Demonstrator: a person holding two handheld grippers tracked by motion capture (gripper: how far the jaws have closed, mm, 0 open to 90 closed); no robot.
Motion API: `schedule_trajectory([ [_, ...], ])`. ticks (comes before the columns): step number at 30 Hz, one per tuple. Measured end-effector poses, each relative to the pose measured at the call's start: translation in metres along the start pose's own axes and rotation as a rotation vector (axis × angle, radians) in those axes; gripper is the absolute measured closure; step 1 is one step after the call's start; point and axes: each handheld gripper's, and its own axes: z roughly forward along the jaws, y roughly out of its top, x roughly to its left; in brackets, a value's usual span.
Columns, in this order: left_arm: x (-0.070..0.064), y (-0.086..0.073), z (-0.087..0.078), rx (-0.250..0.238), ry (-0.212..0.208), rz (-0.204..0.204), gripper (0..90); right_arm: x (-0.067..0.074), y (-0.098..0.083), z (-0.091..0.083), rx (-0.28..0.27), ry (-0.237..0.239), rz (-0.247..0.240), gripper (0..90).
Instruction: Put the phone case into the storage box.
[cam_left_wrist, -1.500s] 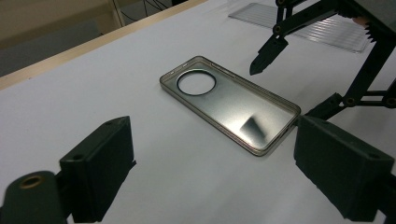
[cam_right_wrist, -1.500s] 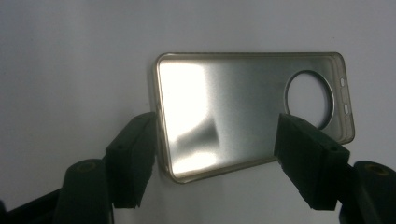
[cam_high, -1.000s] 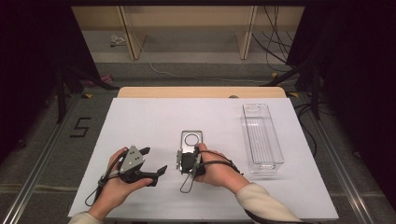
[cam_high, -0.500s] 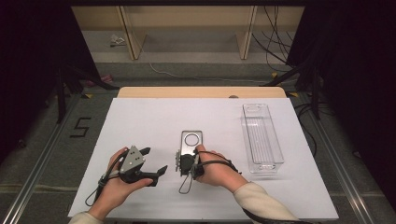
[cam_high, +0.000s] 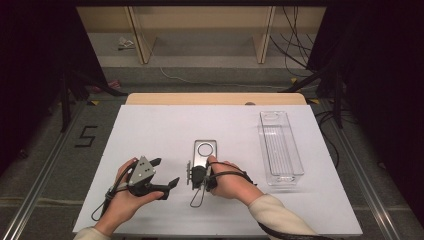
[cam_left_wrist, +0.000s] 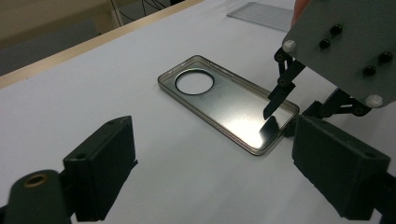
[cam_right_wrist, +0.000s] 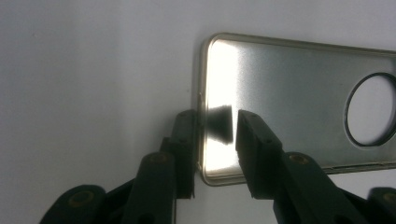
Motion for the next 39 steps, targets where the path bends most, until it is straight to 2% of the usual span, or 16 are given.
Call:
schedule_trajectory([
  [6,0.0,-0.0002,0.0002,0.001,0.0,0.0,13.2,0.001,0.0012,-0.001,0.021,0.022,-0.003,76.9],
  [12,-0.0001,-0.0002,0.0001,0.001,0.0,0.0,13.4,0.0013,0.0012,-0.0001,0.012,0.03,-0.004,80.7],
  [39,0.0001,-0.0004,0.0001,0.001,-0.001,-0.002,13.7,-0.0005,0.0001,0.0002,0.004,0.053,0.012,86.4],
])
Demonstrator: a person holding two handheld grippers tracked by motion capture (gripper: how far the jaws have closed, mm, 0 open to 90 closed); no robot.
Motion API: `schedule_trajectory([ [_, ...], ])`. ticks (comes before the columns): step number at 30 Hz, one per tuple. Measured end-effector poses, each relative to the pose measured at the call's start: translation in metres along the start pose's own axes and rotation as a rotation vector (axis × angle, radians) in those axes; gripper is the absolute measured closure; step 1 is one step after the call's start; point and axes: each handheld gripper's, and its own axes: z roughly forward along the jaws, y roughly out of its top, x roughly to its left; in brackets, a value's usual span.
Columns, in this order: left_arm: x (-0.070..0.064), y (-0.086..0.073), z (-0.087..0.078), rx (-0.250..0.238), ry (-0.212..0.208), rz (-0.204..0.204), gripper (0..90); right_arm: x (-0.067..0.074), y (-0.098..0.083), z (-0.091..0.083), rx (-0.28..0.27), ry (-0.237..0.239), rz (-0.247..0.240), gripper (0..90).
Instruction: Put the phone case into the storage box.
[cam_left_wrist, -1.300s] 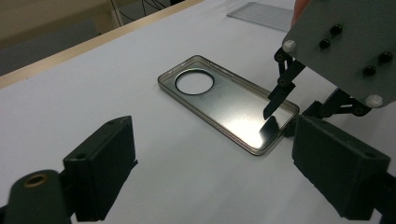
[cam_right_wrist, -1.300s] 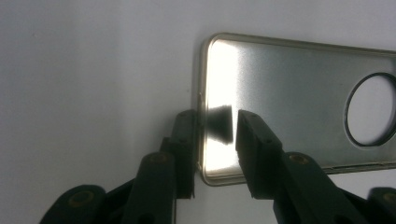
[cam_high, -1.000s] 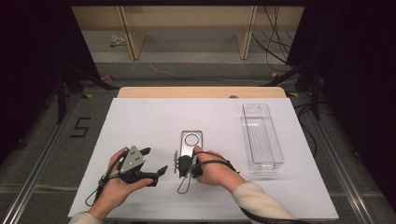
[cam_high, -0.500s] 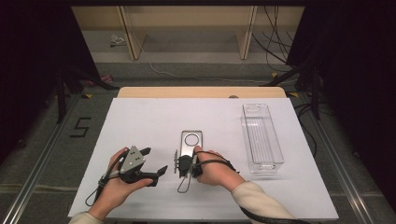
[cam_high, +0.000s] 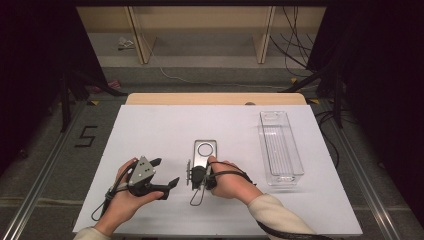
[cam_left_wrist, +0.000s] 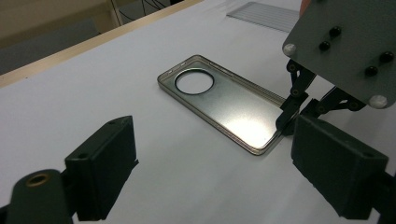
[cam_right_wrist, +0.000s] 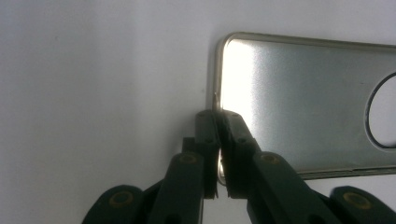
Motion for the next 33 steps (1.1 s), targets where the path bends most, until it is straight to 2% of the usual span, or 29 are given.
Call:
schedule_trajectory([
  [11,0.0,0.0,0.0,-0.001,0.002,0.0,13.8,0.001,-0.001,-0.001,0.004,-0.002,0.017,87.7],
  [13,0.0,0.0,0.0,0.0,0.002,0.0,13.9,0.002,-0.002,0.0,-0.015,-0.007,0.024,87.9],
  [19,0.0,0.0,0.0,0.001,0.003,-0.002,14.1,0.001,-0.004,-0.003,-0.022,-0.021,0.017,88.1],
  [22,0.001,0.0,0.0,0.0,0.002,-0.002,14.2,0.001,-0.006,-0.006,-0.036,-0.031,0.019,88.1],
  [23,0.001,0.0,0.0,0.0,0.002,-0.002,14.3,0.001,-0.008,-0.007,-0.064,-0.034,0.023,88.3],
  [26,0.001,0.0,0.0,0.0,0.005,-0.007,14.5,0.002,-0.01,-0.01,-0.075,-0.039,0.036,88.5],
  [33,0.002,0.0,0.0,0.0,0.01,-0.016,14.8,0.004,-0.022,-0.02,-0.141,-0.063,0.061,88.7],
])
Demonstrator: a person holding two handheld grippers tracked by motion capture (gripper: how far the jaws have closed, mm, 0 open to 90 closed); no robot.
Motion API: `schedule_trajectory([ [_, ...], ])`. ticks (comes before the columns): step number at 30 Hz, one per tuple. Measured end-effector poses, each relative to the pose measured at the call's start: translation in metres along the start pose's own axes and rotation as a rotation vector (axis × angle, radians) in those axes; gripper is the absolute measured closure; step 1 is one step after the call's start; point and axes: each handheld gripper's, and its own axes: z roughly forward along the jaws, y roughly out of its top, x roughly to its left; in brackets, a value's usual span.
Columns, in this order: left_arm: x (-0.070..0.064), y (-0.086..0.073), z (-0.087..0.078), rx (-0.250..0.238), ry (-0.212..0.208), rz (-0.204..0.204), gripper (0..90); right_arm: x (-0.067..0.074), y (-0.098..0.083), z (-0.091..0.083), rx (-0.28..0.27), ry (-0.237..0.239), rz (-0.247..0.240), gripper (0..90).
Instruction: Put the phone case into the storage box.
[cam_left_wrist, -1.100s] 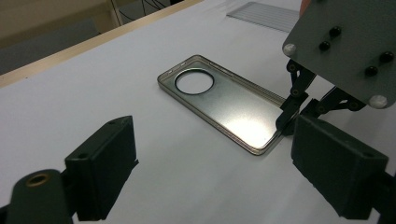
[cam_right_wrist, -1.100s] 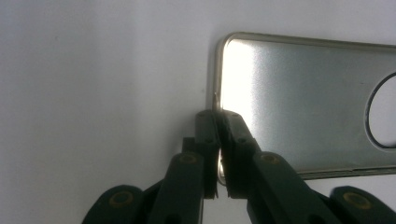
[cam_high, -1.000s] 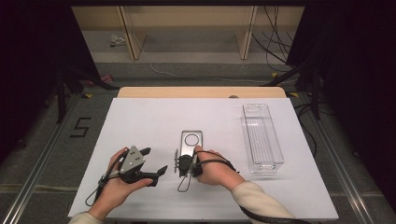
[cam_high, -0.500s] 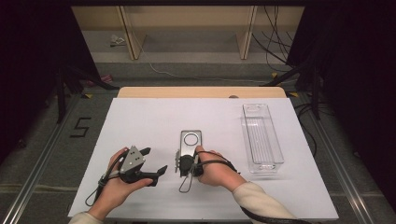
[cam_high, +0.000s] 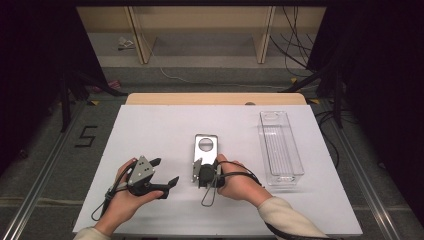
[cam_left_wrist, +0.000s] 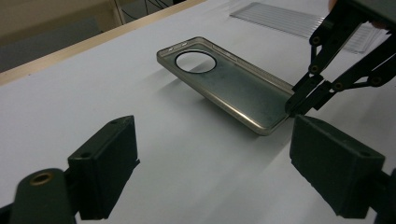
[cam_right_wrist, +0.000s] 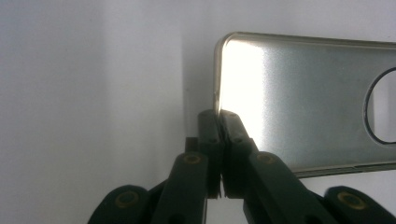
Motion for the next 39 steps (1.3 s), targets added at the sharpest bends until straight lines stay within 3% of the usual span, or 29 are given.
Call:
schedule_trajectory([
  [15,0.002,0.0,0.0,-0.002,0.008,-0.012,15.0,0.002,-0.025,-0.018,-0.145,-0.042,0.028,88.9],
  [30,0.003,-0.001,0.0,0.0,0.017,-0.022,15.2,0.009,-0.042,-0.027,-0.201,-0.042,0.064,89.0],
  [39,0.004,0.012,0.005,-0.013,-0.004,-0.115,16.9,0.014,-0.042,-0.032,-0.229,-0.05,0.066,89.0],
])
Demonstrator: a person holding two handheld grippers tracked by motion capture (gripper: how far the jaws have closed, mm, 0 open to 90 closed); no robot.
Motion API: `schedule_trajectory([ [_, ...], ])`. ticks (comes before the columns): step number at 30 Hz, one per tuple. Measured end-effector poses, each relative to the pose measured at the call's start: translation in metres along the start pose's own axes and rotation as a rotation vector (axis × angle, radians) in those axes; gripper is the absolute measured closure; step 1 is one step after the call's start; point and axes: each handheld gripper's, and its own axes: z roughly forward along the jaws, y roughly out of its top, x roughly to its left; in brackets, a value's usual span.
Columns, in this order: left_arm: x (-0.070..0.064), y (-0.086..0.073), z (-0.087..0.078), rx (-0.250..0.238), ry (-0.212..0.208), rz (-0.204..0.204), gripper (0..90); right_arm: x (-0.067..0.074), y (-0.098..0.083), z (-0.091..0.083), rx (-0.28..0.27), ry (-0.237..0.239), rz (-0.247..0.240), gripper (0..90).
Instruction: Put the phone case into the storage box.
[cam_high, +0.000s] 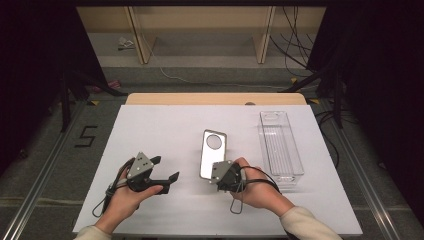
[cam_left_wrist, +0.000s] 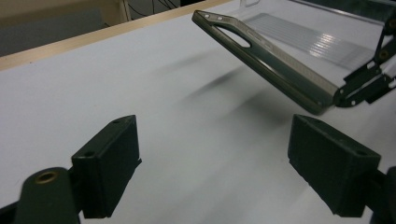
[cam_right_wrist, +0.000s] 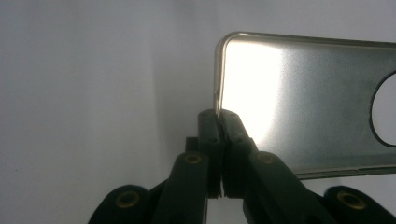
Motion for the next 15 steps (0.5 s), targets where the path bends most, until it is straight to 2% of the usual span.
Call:
schedule_trajectory([
  [4,0.002,0.015,0.007,0.004,-0.02,-0.025,18.6,0.003,0.002,0.0,-0.005,0.002,-0.005,89.0],
  [10,0.01,0.033,0.028,0.021,-0.033,-0.106,25.2,0.005,0.005,-0.001,-0.029,-0.017,-0.005,89.0],
  [12,0.012,0.039,0.036,0.031,-0.05,-0.136,25.6,0.006,0.006,-0.001,-0.028,-0.017,-0.004,89.0],
  [15,0.011,0.049,0.048,0.05,-0.06,-0.163,27.3,0.006,0.006,-0.001,-0.035,-0.02,-0.007,89.0],
])
